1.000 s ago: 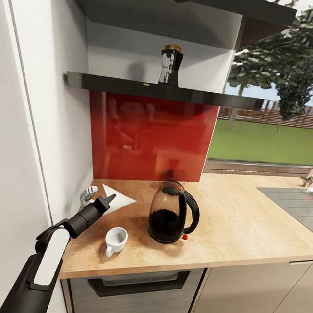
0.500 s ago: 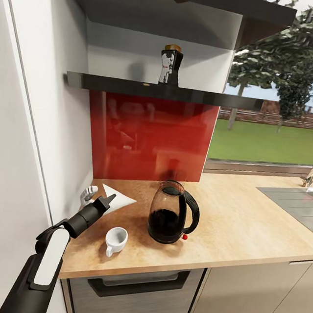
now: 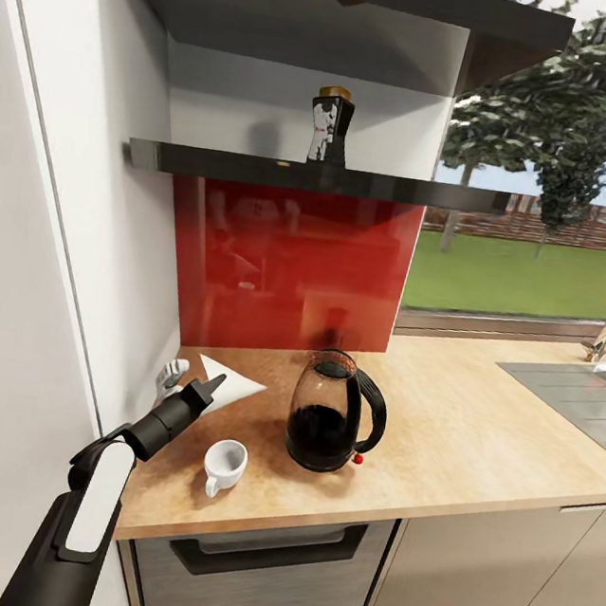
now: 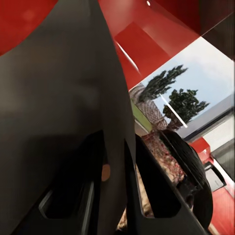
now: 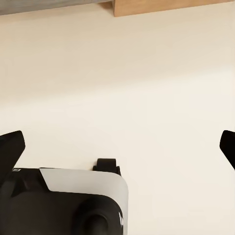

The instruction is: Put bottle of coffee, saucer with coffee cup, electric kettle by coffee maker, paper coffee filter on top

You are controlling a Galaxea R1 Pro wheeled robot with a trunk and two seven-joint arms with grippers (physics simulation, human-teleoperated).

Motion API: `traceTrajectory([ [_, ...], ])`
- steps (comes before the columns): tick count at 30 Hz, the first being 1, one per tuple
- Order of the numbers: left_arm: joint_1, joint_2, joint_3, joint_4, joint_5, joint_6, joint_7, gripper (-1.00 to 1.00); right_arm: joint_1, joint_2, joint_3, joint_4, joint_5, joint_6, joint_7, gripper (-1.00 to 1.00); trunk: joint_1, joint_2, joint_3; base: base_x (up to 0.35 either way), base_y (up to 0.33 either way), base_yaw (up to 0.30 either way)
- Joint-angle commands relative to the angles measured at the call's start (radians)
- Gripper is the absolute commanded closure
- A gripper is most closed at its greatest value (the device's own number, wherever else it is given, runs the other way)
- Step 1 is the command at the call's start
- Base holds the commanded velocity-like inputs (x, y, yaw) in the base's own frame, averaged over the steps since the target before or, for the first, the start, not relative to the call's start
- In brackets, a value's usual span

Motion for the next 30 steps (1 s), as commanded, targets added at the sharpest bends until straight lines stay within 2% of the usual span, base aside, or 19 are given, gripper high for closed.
traceTrajectory([
  [1,-0.001,-0.001,0.003,0.0,0.002,0.008,-0.003,1.0,-0.001,0.0,0.0,0.001,0.003,-0.003,0.0,-1.0,0.0,-0.001,-0.001,0.0,0.0,0.0],
  [16,-0.001,-0.001,0.002,-0.001,0.002,0.008,-0.007,1.0,-0.001,0.0,0.0,0.001,0.003,-0.003,0.0,-1.0,0.0,-0.001,-0.001,-0.002,0.0,0.0],
  [30,-0.001,-0.001,0.002,-0.001,0.002,0.008,-0.007,1.0,-0.001,0.0,0.0,0.001,0.003,-0.003,-0.001,-1.0,0.0,-0.001,-0.001,-0.082,0.0,0.0],
])
